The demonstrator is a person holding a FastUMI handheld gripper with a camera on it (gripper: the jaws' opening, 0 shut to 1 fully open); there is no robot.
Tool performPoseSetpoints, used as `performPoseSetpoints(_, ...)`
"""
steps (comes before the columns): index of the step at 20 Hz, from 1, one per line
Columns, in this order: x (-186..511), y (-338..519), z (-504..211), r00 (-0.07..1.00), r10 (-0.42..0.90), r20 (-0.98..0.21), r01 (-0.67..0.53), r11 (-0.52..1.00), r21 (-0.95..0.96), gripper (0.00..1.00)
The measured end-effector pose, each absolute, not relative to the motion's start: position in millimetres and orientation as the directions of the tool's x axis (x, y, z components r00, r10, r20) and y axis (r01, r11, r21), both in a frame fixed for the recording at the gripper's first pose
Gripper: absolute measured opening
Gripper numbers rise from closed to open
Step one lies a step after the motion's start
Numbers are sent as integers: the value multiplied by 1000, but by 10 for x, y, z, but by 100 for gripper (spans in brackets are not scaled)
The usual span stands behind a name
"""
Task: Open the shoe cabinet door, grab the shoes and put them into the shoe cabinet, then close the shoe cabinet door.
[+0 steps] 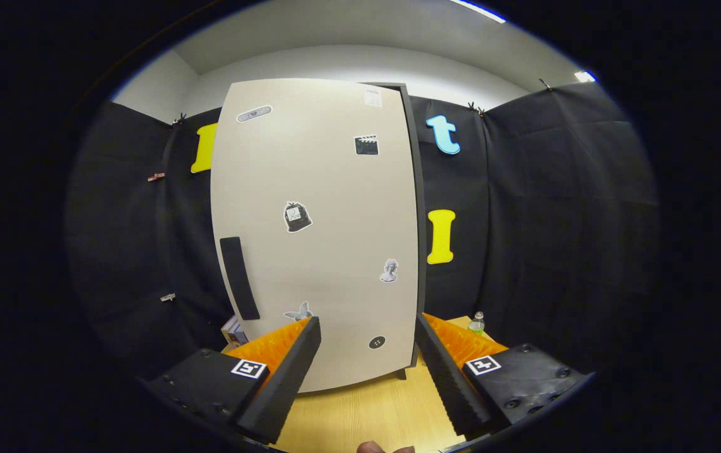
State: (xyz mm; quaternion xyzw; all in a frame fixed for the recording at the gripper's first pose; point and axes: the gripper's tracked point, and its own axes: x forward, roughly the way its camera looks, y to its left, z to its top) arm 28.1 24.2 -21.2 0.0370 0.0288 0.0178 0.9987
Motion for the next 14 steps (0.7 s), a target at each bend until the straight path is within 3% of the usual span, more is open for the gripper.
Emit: performPoseSetpoints(14, 307, 342, -122, 998, 56, -19, -56, 998, 5, 99)
